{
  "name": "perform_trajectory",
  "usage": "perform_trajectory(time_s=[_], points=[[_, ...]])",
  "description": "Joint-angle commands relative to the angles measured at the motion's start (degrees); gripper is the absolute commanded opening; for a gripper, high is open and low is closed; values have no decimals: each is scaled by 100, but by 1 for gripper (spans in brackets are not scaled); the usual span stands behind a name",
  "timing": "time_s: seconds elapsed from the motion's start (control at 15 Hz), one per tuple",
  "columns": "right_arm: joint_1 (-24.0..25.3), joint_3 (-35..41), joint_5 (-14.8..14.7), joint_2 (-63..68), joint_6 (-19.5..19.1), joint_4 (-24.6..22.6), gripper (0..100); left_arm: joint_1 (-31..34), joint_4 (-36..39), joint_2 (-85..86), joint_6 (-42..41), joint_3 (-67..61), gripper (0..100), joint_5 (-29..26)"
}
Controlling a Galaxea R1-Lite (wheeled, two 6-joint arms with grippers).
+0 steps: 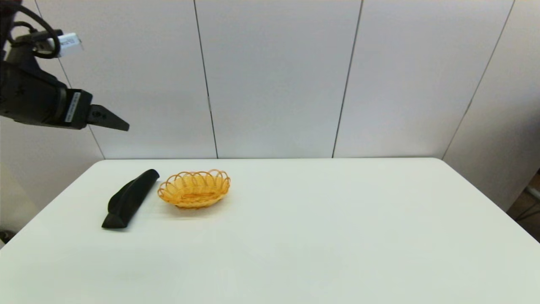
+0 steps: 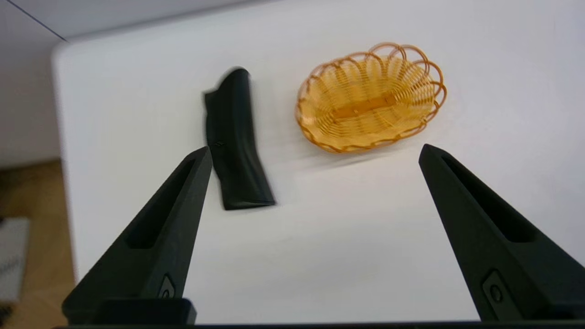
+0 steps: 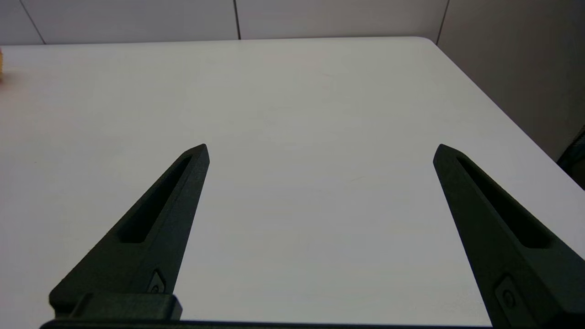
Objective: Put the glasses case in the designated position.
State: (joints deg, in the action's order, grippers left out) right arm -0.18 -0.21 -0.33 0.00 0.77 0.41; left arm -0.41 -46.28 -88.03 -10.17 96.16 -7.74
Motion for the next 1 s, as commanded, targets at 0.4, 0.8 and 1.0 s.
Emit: perform_trajectory(time_s=[0.4, 0.8, 1.0], points=[[1, 3, -2, 0, 2, -6, 100, 595, 4338, 3846, -495, -4052, 100, 616], [1, -6, 7, 0, 2, -6, 100, -134, 5858, 4575, -179, -5555, 100, 686], [1, -6, 7, 0, 2, -6, 100, -468, 6201, 5015, -117, -6206, 100, 976]])
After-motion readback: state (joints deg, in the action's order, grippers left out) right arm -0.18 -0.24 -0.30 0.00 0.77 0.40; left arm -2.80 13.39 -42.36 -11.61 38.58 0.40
